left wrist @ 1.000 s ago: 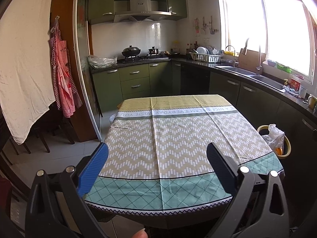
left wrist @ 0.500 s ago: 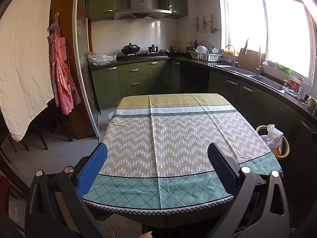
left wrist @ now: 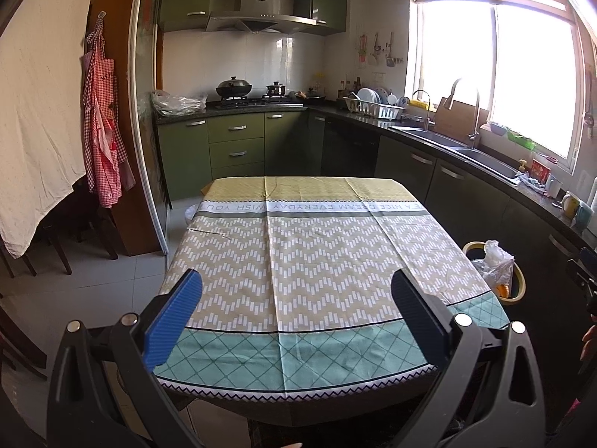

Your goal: Collect trash

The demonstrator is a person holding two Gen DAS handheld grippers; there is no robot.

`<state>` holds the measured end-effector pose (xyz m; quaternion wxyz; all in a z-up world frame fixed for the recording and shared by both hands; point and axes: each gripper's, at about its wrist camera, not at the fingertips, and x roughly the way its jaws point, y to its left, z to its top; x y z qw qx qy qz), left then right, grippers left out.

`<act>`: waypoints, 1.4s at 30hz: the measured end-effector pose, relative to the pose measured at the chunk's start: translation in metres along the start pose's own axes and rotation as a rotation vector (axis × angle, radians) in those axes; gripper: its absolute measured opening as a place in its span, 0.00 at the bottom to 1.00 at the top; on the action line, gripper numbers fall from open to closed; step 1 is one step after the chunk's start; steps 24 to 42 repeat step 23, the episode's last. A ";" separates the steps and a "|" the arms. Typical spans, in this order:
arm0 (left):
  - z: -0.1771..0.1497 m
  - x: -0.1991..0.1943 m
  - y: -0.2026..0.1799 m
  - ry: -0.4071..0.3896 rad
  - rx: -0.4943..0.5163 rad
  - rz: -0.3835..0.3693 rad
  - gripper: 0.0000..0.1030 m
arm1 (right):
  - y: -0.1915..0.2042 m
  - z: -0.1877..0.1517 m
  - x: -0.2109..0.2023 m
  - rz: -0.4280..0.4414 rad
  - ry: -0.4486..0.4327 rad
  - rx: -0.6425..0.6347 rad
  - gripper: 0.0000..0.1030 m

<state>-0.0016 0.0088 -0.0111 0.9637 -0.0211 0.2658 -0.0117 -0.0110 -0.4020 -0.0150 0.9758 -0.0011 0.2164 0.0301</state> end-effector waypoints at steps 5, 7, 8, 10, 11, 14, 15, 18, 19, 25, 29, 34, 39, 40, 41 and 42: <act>-0.003 -0.008 -0.012 -0.051 0.073 0.098 0.94 | 0.001 0.000 0.000 0.001 0.001 -0.002 0.96; -0.002 -0.012 -0.012 -0.067 0.069 0.063 0.94 | 0.001 0.000 0.001 0.004 0.001 -0.004 0.96; -0.001 -0.013 -0.011 -0.063 0.064 0.033 0.94 | 0.001 0.000 0.001 0.005 0.002 -0.006 0.96; 0.000 -0.018 -0.013 -0.086 0.081 0.038 0.94 | 0.002 0.000 0.001 0.008 0.001 -0.009 0.96; 0.000 -0.020 -0.014 -0.095 0.086 0.038 0.94 | 0.001 0.000 0.001 0.008 0.001 -0.009 0.96; 0.002 -0.023 -0.015 -0.105 0.096 0.043 0.94 | 0.000 0.000 0.001 0.008 0.001 -0.009 0.96; 0.004 -0.023 -0.014 -0.103 0.089 0.050 0.94 | 0.000 0.000 0.001 0.009 0.001 -0.009 0.96; 0.006 -0.020 -0.009 -0.090 0.067 0.085 0.94 | 0.000 0.000 0.002 0.009 0.000 -0.010 0.96; 0.005 -0.019 -0.007 -0.087 0.062 0.084 0.94 | 0.000 0.000 0.002 0.009 0.000 -0.010 0.96; 0.003 -0.019 -0.005 -0.079 0.062 0.089 0.94 | 0.000 0.001 0.002 0.010 0.000 -0.011 0.96; 0.003 -0.019 -0.005 -0.079 0.062 0.089 0.94 | 0.000 0.001 0.002 0.010 0.000 -0.011 0.96; 0.003 -0.019 -0.005 -0.079 0.062 0.089 0.94 | 0.000 0.001 0.002 0.010 0.000 -0.011 0.96; 0.003 -0.019 -0.005 -0.079 0.062 0.089 0.94 | 0.000 0.001 0.002 0.010 0.000 -0.011 0.96; 0.003 -0.019 -0.005 -0.079 0.062 0.089 0.94 | 0.000 0.001 0.002 0.010 0.000 -0.011 0.96; 0.003 -0.019 -0.005 -0.079 0.062 0.089 0.94 | 0.000 0.001 0.002 0.010 0.000 -0.011 0.96; 0.003 -0.019 -0.005 -0.079 0.062 0.089 0.94 | 0.000 0.001 0.002 0.010 0.000 -0.011 0.96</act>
